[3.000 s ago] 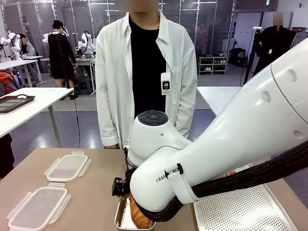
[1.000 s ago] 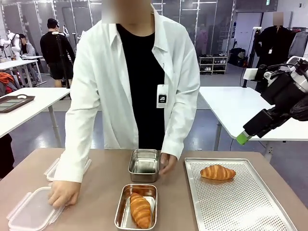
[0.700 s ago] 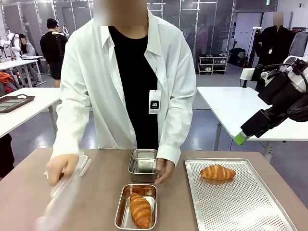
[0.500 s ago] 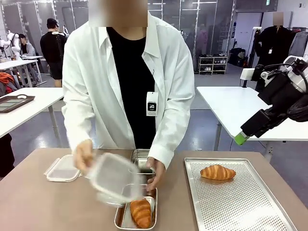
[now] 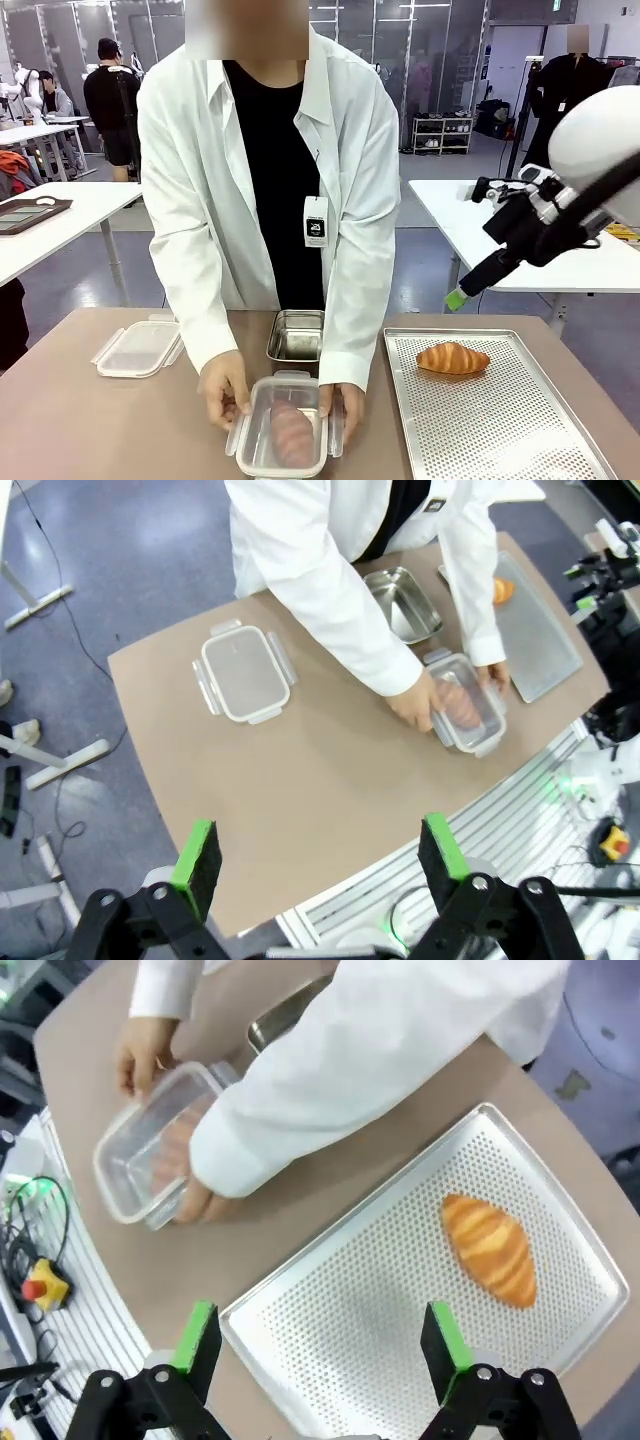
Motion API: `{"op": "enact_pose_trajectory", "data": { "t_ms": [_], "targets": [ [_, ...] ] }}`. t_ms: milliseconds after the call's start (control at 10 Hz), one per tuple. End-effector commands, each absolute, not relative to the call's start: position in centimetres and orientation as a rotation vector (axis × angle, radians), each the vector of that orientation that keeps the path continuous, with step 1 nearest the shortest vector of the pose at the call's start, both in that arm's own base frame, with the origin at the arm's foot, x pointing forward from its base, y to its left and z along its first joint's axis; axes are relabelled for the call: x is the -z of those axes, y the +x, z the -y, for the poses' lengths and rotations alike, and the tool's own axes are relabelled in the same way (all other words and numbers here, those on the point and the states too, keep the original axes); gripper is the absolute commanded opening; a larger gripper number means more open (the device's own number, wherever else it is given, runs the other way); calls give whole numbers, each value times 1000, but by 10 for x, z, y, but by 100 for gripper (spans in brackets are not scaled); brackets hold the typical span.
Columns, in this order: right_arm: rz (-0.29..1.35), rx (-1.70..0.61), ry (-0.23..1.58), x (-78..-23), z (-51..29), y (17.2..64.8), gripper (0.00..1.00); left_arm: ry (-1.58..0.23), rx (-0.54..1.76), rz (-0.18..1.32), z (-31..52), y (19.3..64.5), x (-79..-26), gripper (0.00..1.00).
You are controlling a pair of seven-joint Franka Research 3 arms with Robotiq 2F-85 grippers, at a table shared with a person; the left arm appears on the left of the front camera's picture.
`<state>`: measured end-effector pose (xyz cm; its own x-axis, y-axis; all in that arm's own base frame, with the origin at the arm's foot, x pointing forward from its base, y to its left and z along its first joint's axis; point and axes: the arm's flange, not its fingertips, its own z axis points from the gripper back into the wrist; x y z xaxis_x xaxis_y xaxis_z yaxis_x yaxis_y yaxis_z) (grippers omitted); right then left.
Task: Place the bread into the airtight container.
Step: Pick up a Butter Roll and place it into an empty Airtight Container.
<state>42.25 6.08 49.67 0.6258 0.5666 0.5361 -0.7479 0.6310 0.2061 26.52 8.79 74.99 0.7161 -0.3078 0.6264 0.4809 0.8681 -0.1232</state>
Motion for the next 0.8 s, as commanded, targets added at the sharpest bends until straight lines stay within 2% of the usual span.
{"op": "enact_pose_trajectory", "data": {
  "t_ms": [0, 200, 400, 700],
  "targets": [
    [505, -768, 550, -516, -18, 442, 100, -292, 459, 639, -87, 265, -751, 100],
    [708, -581, 619, -545, 90, 423, 100, -292, 459, 639, -87, 265, -751, 100],
    [890, -315, 662, -540, 210, 374, 100, -292, 459, 639, -87, 265, -751, 100],
    [977, -89, 682, -498, 275, 326, 100, -292, 459, 639, -87, 265, -751, 100]
  ]
}}
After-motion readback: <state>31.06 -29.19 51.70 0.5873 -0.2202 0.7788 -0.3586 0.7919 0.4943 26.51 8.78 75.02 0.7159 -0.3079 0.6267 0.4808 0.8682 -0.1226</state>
